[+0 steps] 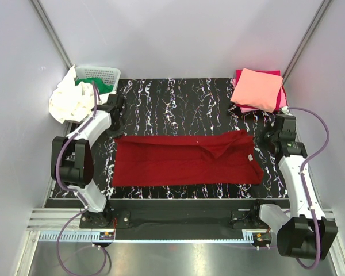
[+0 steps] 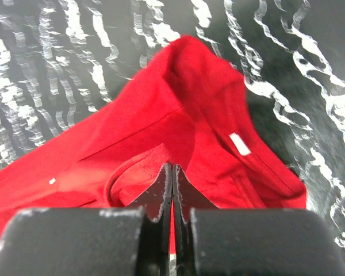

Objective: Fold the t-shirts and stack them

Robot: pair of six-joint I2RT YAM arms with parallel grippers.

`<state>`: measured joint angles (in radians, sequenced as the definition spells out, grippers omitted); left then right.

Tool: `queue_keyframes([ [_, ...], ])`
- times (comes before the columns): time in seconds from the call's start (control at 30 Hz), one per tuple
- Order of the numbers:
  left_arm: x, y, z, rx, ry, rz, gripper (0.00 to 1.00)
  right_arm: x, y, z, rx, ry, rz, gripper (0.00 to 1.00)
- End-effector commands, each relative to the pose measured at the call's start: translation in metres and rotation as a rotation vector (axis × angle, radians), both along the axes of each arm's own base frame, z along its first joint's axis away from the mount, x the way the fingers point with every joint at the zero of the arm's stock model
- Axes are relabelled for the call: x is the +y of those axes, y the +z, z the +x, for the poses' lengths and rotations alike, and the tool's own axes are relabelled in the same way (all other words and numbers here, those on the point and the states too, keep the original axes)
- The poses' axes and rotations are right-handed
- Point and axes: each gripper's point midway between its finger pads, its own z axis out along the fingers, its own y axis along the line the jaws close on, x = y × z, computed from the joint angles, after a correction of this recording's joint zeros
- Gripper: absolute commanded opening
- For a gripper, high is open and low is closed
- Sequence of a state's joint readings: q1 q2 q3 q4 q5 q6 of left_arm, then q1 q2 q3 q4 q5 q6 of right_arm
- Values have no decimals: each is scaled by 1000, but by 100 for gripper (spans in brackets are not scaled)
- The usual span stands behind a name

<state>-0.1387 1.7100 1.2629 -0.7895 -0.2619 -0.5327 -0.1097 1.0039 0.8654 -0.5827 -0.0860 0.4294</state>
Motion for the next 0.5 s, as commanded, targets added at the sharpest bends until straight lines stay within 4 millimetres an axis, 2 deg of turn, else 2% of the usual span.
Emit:
queue_keyframes([
  [0.0,0,14,-6,-62,8,-9,0,-19,-21,-18,81,-119,-42,0],
  [0.07,1,4,-20,-38,14,-11,4,-24,-26,-24,95,-182,-40,0],
  [0.1,1,7,-25,-47,17,-17,12,-29,-27,-27,106,-209,-54,10],
  [0.13,2,-3,-39,-19,19,-17,23,-32,-25,-28,108,-253,-44,26],
  [0.17,1,-3,-41,-31,22,-27,33,-35,-25,-30,113,-283,-41,48],
  [0.2,1,1,-45,-51,25,-34,42,-34,-24,-31,109,-289,-30,63],
  [0.23,2,2,-49,-54,30,-35,53,-32,-22,-30,96,-295,-16,83],
  [0.27,2,1,-53,-53,33,-39,56,-31,-22,-29,88,-295,-7,89],
  [0.37,1,13,-52,-86,37,-49,57,-29,-24,-27,82,-296,10,95],
  [0.43,-1,21,-47,-115,34,-60,58,-21,-26,-23,80,-255,38,93],
  [0.47,-4,24,-43,-134,27,-71,58,-16,-26,-21,74,-231,55,89],
])
